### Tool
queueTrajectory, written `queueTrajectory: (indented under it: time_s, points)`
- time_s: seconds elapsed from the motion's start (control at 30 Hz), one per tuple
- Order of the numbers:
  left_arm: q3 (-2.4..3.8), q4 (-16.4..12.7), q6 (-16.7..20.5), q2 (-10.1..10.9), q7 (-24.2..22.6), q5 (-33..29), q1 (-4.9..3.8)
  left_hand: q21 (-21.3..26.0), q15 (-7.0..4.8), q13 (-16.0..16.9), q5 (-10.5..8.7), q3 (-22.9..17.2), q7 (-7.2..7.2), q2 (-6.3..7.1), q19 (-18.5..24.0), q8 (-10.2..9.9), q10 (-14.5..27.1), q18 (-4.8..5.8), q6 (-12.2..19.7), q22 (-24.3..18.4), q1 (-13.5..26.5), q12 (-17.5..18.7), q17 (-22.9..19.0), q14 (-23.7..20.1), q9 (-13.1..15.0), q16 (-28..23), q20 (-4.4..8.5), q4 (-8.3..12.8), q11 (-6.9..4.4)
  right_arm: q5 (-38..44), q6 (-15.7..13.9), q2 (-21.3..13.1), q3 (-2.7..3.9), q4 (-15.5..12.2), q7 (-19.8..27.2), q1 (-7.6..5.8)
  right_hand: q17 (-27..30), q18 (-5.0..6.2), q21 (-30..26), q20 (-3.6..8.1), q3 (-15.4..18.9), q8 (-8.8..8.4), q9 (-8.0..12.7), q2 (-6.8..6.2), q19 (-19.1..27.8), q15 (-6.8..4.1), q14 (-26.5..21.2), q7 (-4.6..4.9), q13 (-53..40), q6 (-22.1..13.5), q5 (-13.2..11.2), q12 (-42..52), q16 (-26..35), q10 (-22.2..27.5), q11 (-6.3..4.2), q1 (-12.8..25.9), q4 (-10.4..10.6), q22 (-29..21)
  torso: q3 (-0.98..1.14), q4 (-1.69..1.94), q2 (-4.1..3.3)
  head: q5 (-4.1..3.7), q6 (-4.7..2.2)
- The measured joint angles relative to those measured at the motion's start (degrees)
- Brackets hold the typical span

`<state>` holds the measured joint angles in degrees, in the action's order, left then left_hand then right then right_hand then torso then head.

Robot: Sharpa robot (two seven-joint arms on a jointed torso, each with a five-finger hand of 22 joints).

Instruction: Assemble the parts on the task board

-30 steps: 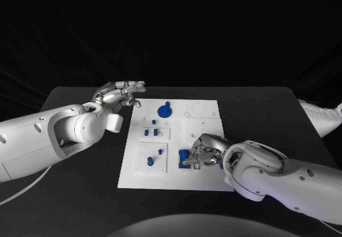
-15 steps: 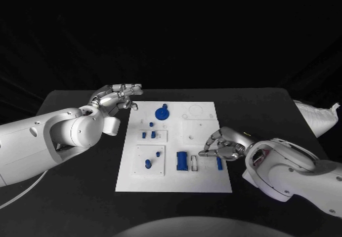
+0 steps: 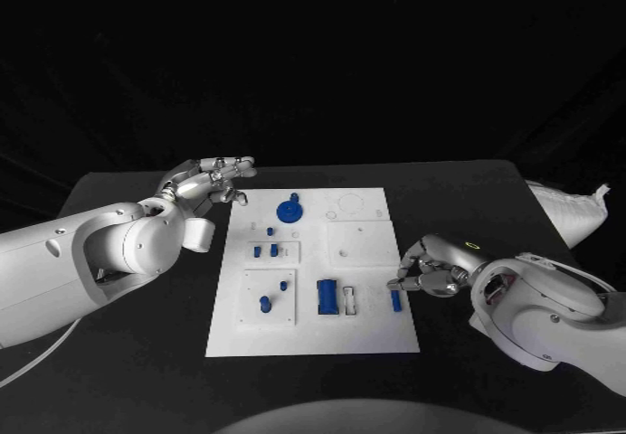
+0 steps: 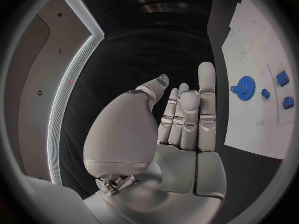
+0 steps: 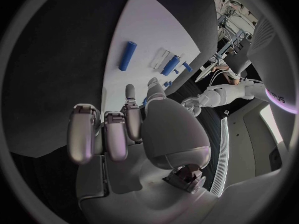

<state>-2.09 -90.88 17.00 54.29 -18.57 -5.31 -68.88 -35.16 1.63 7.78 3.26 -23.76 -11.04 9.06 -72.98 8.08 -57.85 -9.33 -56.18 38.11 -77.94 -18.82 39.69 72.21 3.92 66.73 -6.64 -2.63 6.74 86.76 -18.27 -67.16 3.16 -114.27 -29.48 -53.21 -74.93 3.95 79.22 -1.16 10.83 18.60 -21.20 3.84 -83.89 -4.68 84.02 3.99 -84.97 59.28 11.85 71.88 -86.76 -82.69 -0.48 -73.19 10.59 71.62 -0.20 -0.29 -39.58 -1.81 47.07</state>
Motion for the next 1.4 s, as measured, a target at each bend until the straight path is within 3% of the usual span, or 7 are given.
queueTrajectory:
  time_s: [0.13,0.87,0.97,1.1,1.33,1.4]
  points:
    - [0.01,0.03,-0.03,0.00,-0.01,0.00,-0.01,0.00,0.00,0.00,0.00,0.00,0.00,0.00,0.00,0.00,0.00,-0.01,0.00,0.00,0.00,0.00,0.00,0.00,0.00,0.00,0.00,0.00,0.00,2.69,1.81,0.24,-0.08,0.32,-1.20,0.46,0.00,0.00,0.00,0.00,0.11,-0.22,-0.02,-0.60,0.00,0.00,0.00,-0.20,0.04,0.19,-0.01,-0.34,0.00,0.08,0.08,0.62,0.11,-0.09,0.00,0.04,-0.02,-0.08,0.03]
    - [0.01,0.03,-0.13,0.15,-0.01,0.00,0.01,0.00,0.00,0.04,0.00,0.00,0.00,0.00,0.00,0.00,0.00,0.00,0.00,0.01,0.00,0.00,0.01,0.00,0.00,0.00,0.00,0.00,0.00,8.54,7.00,3.54,-0.19,2.53,-3.63,2.07,0.02,0.00,0.00,0.00,0.08,-0.54,-0.19,-0.52,0.00,0.00,0.00,-0.41,0.12,0.81,-0.24,-0.37,0.00,0.10,0.09,0.97,0.08,-0.22,-0.06,0.08,-0.04,0.35,0.58]
    - [0.01,0.04,-0.14,0.17,-0.01,0.00,0.01,0.00,0.00,0.04,0.00,0.00,0.00,0.00,0.00,0.00,0.00,0.00,0.00,0.01,0.00,0.00,0.01,0.00,0.00,0.00,0.00,0.00,0.00,9.00,7.44,4.03,-0.14,2.92,-3.69,2.13,0.02,0.00,-0.22,0.00,-0.70,-0.91,-0.43,-0.82,0.00,0.00,0.00,-0.43,0.12,0.84,-0.24,-0.35,0.00,0.06,0.06,-0.04,-0.69,-0.21,-0.07,0.07,-0.04,0.40,0.62]
    - [0.01,0.04,-0.16,0.19,0.00,0.00,0.01,0.00,0.00,0.03,0.00,0.00,0.00,0.00,0.00,0.00,0.00,0.00,0.00,0.01,0.00,0.00,0.01,0.00,0.00,0.00,0.00,0.00,0.00,9.92,7.90,4.60,-0.05,3.35,-3.73,2.17,0.02,0.00,-0.22,0.00,-2.03,-1.24,-0.56,-0.76,0.00,0.11,0.09,-0.45,-0.01,1.06,-2.82,-0.26,0.00,-0.04,-0.04,-2.03,-2.02,-0.21,-0.07,0.08,-0.04,0.43,0.74]
    - [0.01,0.04,-0.21,0.22,0.02,0.00,0.01,0.00,0.00,0.03,0.00,0.00,0.00,0.00,0.00,0.00,0.00,0.00,0.00,0.01,0.00,0.00,0.01,0.00,0.00,0.00,0.00,0.00,0.00,12.34,8.33,5.89,0.08,3.88,-3.73,2.23,0.02,0.00,-0.22,0.00,-6.24,-3.13,-0.42,-3.20,0.00,0.06,-0.13,-0.52,-0.44,1.16,-4.79,-1.18,0.23,0.37,-0.45,-5.09,-6.19,-0.21,-0.06,0.10,-0.04,0.58,0.83]
    - [0.00,0.04,-0.22,0.22,0.03,0.00,0.01,0.00,0.00,0.03,0.00,0.00,0.00,0.00,0.00,0.00,0.00,0.00,0.00,0.01,0.00,0.00,0.01,0.00,0.00,0.00,0.00,0.00,0.00,12.99,8.42,6.15,0.10,4.00,-3.72,2.25,0.02,0.00,-0.22,0.01,-7.35,-3.90,-0.42,-3.28,0.00,0.06,-0.13,-0.25,-0.50,0.90,-5.47,-1.27,0.23,0.37,-0.45,-5.18,-6.56,-0.21,-0.06,0.12,-0.03,0.62,0.85]
